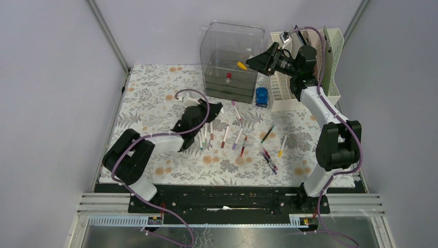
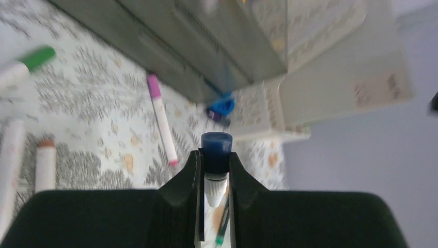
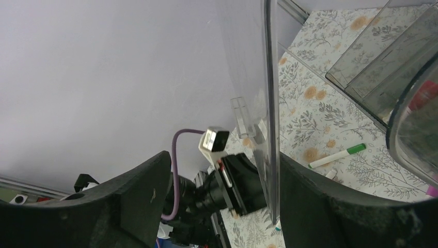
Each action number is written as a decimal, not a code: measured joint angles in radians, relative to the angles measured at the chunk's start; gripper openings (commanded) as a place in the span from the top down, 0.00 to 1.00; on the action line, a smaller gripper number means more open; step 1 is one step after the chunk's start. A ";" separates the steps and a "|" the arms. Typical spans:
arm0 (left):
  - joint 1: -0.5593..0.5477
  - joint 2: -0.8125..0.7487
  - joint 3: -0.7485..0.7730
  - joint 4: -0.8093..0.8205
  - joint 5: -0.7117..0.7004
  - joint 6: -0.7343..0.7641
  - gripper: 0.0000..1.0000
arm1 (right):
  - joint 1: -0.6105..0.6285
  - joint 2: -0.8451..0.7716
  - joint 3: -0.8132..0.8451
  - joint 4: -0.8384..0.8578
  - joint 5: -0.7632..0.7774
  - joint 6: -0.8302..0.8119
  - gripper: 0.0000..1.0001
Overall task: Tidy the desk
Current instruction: Place the stationery in the drawer.
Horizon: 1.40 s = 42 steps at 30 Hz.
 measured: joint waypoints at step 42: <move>0.182 0.478 0.751 -0.172 -0.087 -0.613 0.48 | 0.000 0.000 -0.002 0.000 0.001 0.000 0.23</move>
